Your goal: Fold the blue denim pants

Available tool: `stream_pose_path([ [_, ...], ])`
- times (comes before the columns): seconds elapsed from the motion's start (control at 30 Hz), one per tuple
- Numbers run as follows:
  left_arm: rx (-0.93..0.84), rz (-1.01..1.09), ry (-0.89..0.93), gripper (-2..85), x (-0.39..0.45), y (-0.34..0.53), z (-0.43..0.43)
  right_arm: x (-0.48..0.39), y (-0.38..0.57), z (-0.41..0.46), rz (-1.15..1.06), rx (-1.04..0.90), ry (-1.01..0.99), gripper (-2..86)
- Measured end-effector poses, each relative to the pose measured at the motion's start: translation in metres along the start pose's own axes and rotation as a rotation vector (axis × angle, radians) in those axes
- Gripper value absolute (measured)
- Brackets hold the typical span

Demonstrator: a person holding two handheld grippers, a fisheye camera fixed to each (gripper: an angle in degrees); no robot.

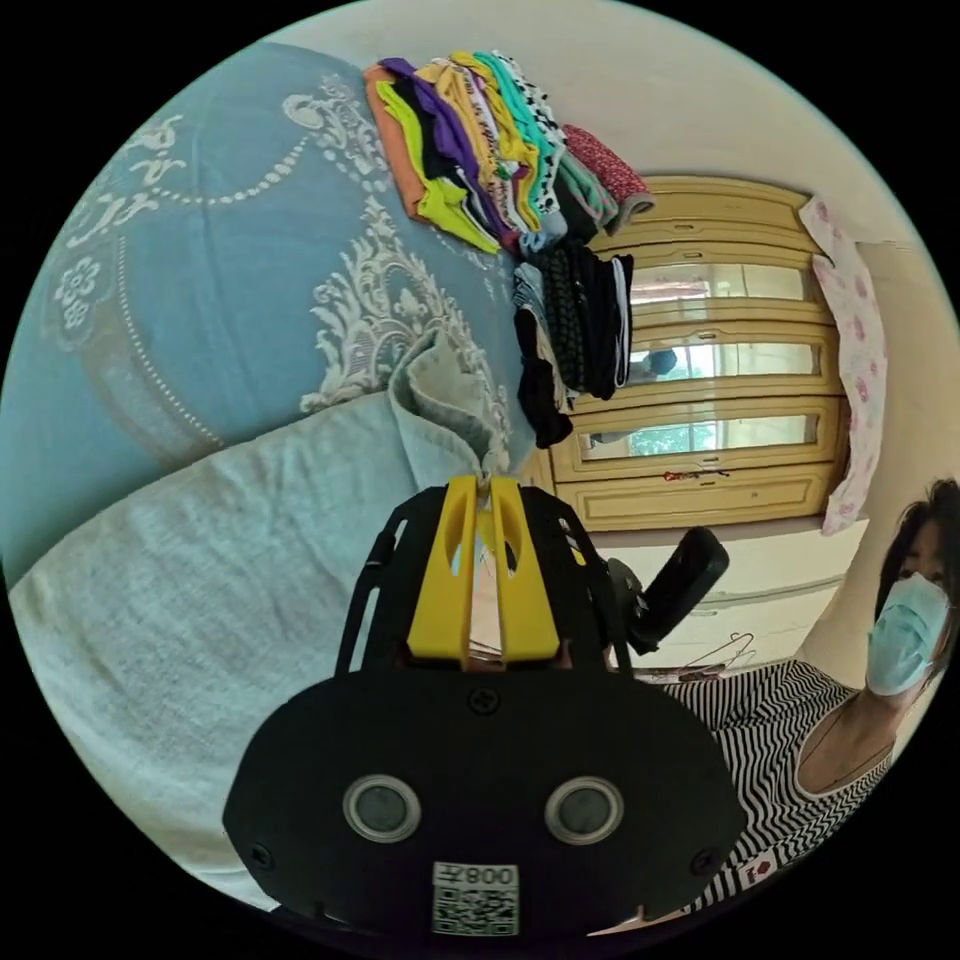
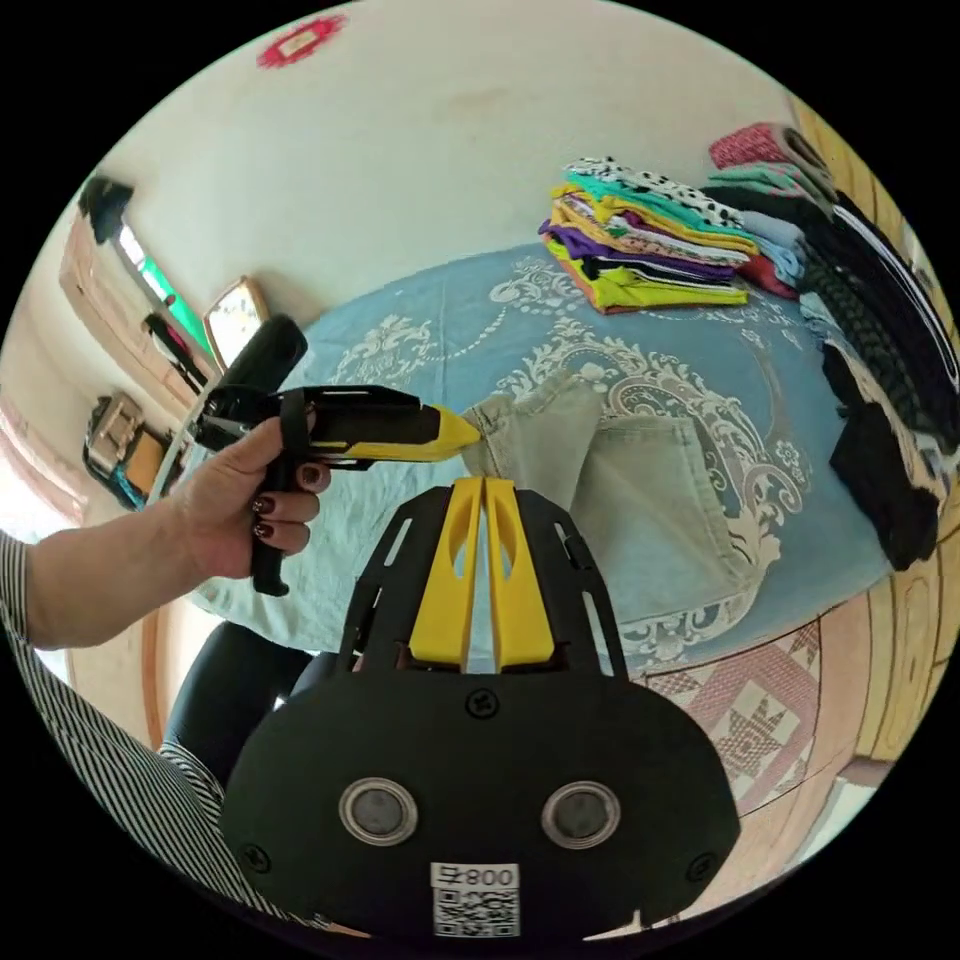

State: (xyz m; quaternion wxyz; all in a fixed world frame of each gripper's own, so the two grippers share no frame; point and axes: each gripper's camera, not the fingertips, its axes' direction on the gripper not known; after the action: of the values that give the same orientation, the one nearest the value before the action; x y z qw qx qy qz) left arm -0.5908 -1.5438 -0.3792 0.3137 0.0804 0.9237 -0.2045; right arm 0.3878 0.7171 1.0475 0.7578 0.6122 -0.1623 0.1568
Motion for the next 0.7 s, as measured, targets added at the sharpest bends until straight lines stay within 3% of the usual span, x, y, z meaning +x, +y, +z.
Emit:
stream_pose_path([
  [0.17, -0.115, 0.165, 0.015, 4.0, 0.040, -0.027, 0.055, 0.096, 0.027, -0.037, 0.257, 0.068, -0.100, 0.1],
  [0.3, -0.093, 0.215, -0.033, 5.8, 0.050, -0.042, 0.070, 0.159, 0.061, -0.040, 0.457, 0.066, -0.158, 0.1],
  [0.7, -0.310, 0.351, -0.628, 6.9, 0.059, -0.092, 0.127, 0.221, 0.075, -0.040, 0.540, 0.068, -0.211, 0.1],
])
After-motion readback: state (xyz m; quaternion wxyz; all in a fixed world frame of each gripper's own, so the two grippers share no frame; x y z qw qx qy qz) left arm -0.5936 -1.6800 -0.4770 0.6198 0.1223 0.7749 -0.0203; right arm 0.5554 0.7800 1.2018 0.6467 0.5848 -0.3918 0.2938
